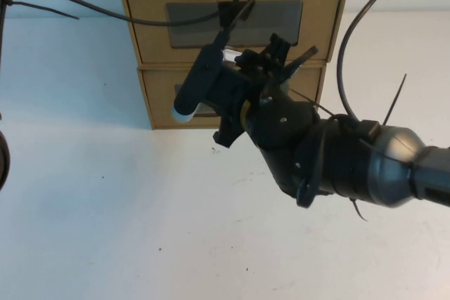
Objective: Open the shoe box
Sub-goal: 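Pull the top drawer of the cardboard box fully open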
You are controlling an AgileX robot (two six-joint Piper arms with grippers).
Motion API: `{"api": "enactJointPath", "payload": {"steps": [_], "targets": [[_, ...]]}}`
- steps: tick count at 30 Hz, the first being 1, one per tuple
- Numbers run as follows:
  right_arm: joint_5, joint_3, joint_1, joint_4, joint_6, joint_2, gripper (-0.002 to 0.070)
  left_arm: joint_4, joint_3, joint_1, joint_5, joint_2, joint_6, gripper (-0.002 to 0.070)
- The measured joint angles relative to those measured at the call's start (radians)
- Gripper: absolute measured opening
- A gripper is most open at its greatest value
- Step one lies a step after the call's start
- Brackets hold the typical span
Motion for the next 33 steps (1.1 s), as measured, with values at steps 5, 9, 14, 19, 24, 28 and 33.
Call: {"api": "enactJointPath", "payload": {"steps": [5, 9, 14, 19, 24, 28, 33], "targets": [[0.015, -0.057, -0.006, 0.0, -0.003, 0.044, 0.0321, 0.004, -0.002, 0.0, 0.001, 0.0, -0.029, -0.0005], [0.006, -0.073, -0.036, 0.0, -0.034, 0.06, 0.0289, 0.004, -0.002, 0.0, 0.002, 0.0, -0.051, -0.0005], [-0.032, -0.087, -0.083, 0.0, -0.048, 0.069, 0.0263, 0.004, -0.002, 0.0, 0.002, 0.0, -0.062, -0.0005], [-0.065, -0.09, -0.102, -0.002, -0.055, 0.069, 0.0259, 0.004, -0.002, 0.0, 0.002, 0.0, -0.062, -0.0005], [-0.119, -0.09, -0.102, -0.006, -0.12, 0.069, 0.0259, 0.004, -0.002, 0.0, 0.002, 0.0, -0.064, -0.0005], [-0.135, -0.09, -0.102, -0.008, -0.159, 0.071, 0.0259, 0.004, -0.002, 0.0, 0.002, 0.0, -0.065, -0.0005], [-0.135, -0.094, -0.102, -0.008, -0.202, 0.086, 0.0258, 0.004, -0.002, 0.0, 0.002, 0.0, -0.065, -0.0005]]}}
